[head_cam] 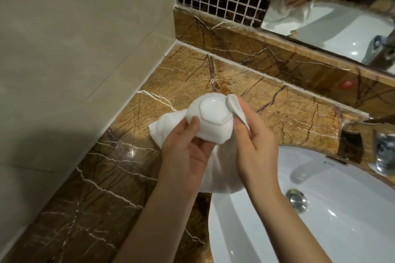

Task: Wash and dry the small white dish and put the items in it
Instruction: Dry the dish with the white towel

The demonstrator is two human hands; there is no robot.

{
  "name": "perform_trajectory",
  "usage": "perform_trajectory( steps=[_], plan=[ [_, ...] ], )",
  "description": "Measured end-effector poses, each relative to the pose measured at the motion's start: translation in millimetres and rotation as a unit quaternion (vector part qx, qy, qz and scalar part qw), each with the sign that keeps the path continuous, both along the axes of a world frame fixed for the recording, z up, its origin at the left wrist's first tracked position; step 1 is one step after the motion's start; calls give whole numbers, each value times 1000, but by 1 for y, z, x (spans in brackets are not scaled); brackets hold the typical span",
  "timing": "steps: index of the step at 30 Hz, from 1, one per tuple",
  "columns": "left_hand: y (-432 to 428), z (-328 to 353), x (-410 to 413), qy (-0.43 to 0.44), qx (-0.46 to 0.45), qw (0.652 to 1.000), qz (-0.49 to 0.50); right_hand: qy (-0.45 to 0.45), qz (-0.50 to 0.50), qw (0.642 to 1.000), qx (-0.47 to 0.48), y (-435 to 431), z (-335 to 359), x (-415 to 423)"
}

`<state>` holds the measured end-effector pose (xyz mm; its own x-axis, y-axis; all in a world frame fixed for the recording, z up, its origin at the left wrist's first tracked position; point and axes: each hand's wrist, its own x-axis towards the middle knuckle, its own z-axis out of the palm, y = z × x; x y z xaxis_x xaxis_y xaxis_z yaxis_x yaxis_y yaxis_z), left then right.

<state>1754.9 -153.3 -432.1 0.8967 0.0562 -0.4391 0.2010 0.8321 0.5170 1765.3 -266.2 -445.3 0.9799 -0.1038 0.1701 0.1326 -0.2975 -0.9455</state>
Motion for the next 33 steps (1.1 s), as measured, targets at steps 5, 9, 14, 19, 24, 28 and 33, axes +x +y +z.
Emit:
perform_trajectory(
  steps=[5, 9, 14, 19, 24, 28, 33],
  plan=[
    [20, 0, 4, 55, 21, 994, -96, -18, 73, 995, -68, -12, 4, 6],
    [32, 5, 11, 78, 37, 985, -149, -21, 105, 987, -120, -16, 6, 11],
    [40, 6, 14, 98, 67, 974, -192, -21, 92, 982, -162, -18, 6, 12],
    [44, 6, 9, 93, 55, 979, -173, -59, 134, 957, -252, -22, 13, 15],
    [34, 6, 4, 73, 52, 991, -95, -73, 141, 943, -293, -21, 15, 8],
    [15, 4, 0, 34, -5, 999, -9, -51, 76, 965, -244, -7, 11, -9],
    [-2, 1, -6, 5, -34, 999, -37, -18, 26, 986, -166, -1, 10, -13]
  ],
)
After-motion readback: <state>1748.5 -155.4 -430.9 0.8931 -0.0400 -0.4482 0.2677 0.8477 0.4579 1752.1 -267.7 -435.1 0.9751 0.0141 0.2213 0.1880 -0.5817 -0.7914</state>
